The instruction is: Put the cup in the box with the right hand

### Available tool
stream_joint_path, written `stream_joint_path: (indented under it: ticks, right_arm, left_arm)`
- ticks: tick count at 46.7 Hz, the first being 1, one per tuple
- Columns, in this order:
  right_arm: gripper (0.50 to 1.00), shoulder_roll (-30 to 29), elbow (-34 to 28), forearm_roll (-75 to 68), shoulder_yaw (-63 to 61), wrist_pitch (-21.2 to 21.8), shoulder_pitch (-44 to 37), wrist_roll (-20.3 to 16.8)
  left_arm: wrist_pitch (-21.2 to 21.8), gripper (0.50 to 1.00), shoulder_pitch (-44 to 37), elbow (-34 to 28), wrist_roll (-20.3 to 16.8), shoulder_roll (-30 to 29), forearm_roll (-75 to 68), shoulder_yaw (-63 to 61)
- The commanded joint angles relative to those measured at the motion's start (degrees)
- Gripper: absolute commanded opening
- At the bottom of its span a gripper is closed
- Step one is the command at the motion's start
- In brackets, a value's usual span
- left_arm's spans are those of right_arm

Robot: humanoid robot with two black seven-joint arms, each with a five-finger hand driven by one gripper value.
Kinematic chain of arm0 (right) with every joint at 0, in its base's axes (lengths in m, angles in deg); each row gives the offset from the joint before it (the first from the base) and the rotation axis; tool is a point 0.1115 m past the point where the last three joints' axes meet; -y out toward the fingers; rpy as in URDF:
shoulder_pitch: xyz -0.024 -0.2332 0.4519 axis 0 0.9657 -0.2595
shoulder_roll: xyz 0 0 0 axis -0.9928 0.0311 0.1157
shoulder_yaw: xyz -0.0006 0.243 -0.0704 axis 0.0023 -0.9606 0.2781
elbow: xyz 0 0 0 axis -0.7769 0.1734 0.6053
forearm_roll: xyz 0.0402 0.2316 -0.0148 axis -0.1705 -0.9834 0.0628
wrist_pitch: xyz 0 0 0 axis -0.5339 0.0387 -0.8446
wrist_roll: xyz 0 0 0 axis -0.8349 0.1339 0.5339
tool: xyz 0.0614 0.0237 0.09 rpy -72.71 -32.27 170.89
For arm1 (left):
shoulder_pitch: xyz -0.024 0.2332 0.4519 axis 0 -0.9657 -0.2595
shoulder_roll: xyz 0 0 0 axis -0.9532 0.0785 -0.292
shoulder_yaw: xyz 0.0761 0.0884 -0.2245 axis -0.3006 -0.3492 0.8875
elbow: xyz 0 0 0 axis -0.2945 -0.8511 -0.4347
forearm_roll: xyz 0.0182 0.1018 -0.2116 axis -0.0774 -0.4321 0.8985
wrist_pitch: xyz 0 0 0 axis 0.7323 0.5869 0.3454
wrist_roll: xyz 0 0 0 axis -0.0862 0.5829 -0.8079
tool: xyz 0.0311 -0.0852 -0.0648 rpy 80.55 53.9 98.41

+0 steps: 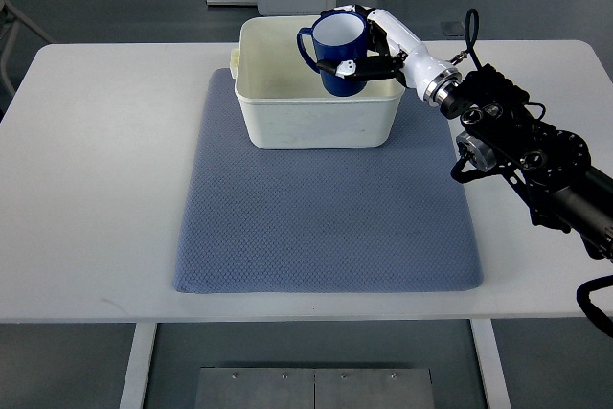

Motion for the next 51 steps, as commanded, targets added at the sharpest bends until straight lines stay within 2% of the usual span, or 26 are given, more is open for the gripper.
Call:
stream_joint_path:
  ticks: [1,6,29,44,51]
  right_arm:
    - [0.972,-0.09,0.02,-0.04,-0.01,0.0,0.1,0.0]
    - [0.987,-0.09,0.02,-0.04,-0.01,0.0,0.19,0.09]
    - [0.989,0.43,-0.69,-0.92,-0.27,0.27,-0.6,-0.26]
    - [0.989,7.64,-3.67,-7.6,-0.71,1.41,-0.51,-0.53]
    - [0.989,10.28,-4.12,-8.39,-5.97,5.1,2.2,-1.84]
  left_arm:
    - [0.0,1.0,0.0,0.07,0.0,0.0,0.0,-0.04]
    - [0.0,1.0,0.0,-0.02,0.0,0.0,0.0,0.05]
    - [0.0,1.0,0.0,-0.02,0.0,0.0,0.0,-0.04]
    - [0.0,1.0,0.0,-0.02,0.0,0.0,0.0,0.05]
    - [0.0,1.0,0.0,-0.02,0.0,0.0,0.0,-0.04]
